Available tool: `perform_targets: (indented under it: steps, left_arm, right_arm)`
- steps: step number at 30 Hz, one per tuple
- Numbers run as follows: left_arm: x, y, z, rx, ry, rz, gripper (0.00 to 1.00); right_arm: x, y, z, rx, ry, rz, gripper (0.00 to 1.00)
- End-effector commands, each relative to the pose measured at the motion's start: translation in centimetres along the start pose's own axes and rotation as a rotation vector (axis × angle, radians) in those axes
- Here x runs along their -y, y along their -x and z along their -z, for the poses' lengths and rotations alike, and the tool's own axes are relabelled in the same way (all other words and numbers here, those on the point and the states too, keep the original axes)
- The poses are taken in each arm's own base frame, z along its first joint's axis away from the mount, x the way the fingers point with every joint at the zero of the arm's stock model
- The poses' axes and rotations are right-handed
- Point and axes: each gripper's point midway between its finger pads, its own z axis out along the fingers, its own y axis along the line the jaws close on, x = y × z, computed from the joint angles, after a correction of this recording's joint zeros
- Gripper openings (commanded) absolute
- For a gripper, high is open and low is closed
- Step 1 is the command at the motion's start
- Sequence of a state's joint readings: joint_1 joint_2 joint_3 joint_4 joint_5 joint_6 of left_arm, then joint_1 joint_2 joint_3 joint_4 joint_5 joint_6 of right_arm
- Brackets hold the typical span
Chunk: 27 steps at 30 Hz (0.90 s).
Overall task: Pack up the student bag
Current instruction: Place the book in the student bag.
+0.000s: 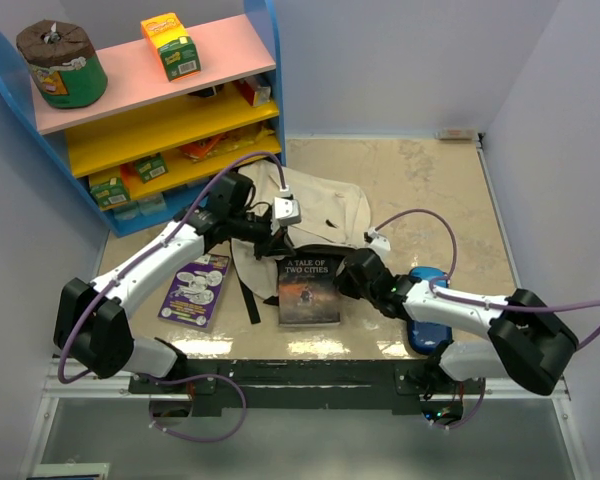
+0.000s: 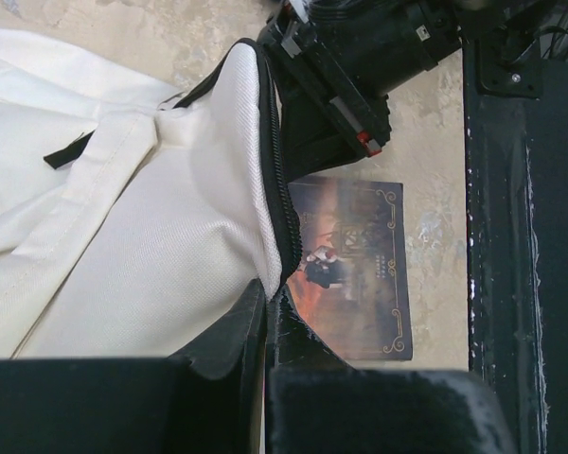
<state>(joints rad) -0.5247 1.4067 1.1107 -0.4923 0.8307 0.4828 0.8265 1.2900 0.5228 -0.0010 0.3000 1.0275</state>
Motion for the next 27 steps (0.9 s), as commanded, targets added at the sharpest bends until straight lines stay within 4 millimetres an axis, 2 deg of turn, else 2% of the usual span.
perform_targets:
  steps: [1,2,4,5,7,8,9,11,12,15,16,20,25,26,27]
  left_arm:
    - [2.3,0.7,-0.6,0.034,-0.109,-0.026,0.0]
    - [2.2,0.3,-0.7,0.026,-0.105,-0.023,0.0]
    - [2.1,-0.3,-0.7,0.015,-0.096,-0.023,0.0]
    - [2.0,-0.4,-0.8,0.017,-0.091,-0.028,0.0]
    - [1.8,-0.6,-0.9,0.011,-0.085,-0.028,0.0]
    - [1.5,-0.9,-1.1,0.006,-0.083,-0.023,0.0]
    - [1.3,-1.0,-1.2,0.004,-0.082,-0.02,0.0]
    - [0.8,-1.7,-1.5,-0.017,-0.086,-0.007,0.0]
    - [0.5,-1.7,-1.6,-0.023,-0.082,-0.007,0.0]
    - [-0.1,-2.0,-1.6,-0.028,-0.076,0.009,0.0]
    - [-0.4,-2.0,-1.5,-0.026,-0.068,0.008,0.0]
    - [-1.3,-1.3,-0.9,-0.013,-0.037,-0.002,0.0]
    - [-1.8,-1.6,-0.8,-0.034,-0.022,0.001,0.0]
    - [-1.8,-1.7,-0.8,-0.035,-0.022,0.0,0.0]
    - [-1.7,-2.0,-0.8,-0.04,-0.024,0.004,0.0]
  right_arm:
    - [-3.8,4.5,0.8,0.142,0.078,-0.017,0.15]
    - [-3.8,5.2,1.6,0.158,0.074,-0.01,0.31]
    - [-3.4,5.5,2.7,0.173,0.079,0.027,0.38]
    - [-3.6,5.2,4.1,0.167,0.135,0.034,0.39]
    - [-4.1,4.4,5.8,0.158,0.218,0.103,0.32]
    - [-3.7,3.3,6.2,0.141,0.249,0.139,0.22]
    - [-5.4,2.7,7.9,0.117,0.377,0.168,0.17]
    - [-5.2,1.1,8.4,0.059,0.418,0.251,0.05]
    - [-5.9,-0.3,9.0,-0.005,0.475,0.289,0.0]
    - [-6.7,-3.7,10.1,-0.112,0.565,0.396,0.0]
    - [-7.0,-5.8,10.8,-0.176,0.6,0.432,0.0]
    - [-6.2,-10.5,12.2,-0.26,0.607,0.48,0.0]
    - [-5.4,-13.2,11.9,-0.282,0.55,0.521,0.0]
    - [-4.8,-13.6,10.7,-0.268,0.495,0.54,0.0]
    - [-4.7,-13.9,10.3,-0.261,0.474,0.558,0.0]
